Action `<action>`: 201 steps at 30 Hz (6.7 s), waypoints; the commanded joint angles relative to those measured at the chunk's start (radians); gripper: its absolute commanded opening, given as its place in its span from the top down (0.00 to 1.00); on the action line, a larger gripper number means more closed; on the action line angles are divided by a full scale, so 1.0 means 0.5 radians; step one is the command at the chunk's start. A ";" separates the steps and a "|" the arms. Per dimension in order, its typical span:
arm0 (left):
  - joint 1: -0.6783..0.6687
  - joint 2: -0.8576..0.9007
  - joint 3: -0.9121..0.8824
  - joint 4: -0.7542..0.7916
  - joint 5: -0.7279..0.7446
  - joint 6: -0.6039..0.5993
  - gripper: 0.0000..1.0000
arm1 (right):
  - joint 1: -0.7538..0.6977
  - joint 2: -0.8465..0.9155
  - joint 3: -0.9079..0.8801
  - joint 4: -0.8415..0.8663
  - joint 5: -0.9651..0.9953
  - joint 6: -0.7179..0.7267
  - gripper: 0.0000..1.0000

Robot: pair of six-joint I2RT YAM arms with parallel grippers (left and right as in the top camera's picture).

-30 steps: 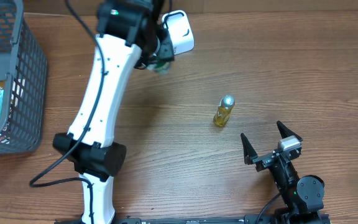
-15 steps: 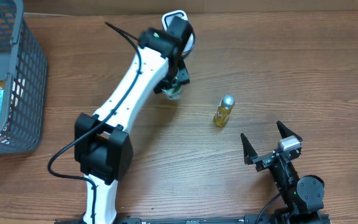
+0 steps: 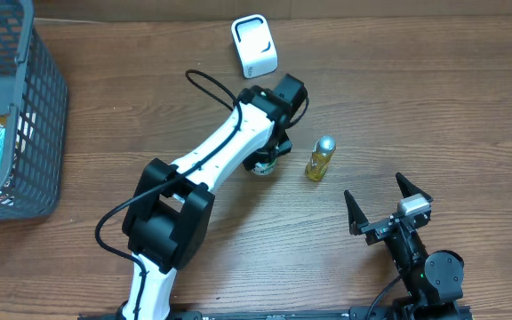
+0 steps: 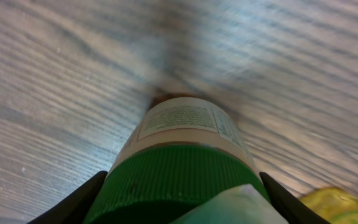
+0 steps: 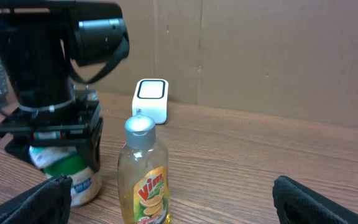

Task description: Scan the item barcode

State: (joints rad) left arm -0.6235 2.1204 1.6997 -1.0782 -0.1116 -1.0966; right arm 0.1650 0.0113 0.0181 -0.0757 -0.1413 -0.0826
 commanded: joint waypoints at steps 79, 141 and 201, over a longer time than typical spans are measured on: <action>0.408 -0.173 0.005 -0.157 0.956 1.998 0.96 | -0.007 -0.014 -0.019 0.006 0.019 -0.005 0.00; 0.297 -0.160 0.059 -0.337 -0.467 1.025 0.96 | -0.007 -0.014 -0.019 0.006 0.019 -0.005 0.00; 0.940 -0.162 -0.811 0.554 0.996 1.728 0.96 | -0.007 -0.014 -0.019 0.006 0.019 -0.005 0.00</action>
State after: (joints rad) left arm -0.1452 2.0171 1.3006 -0.7887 0.4236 -0.2222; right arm 0.1650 0.0113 0.0181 -0.0761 -0.1410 -0.0822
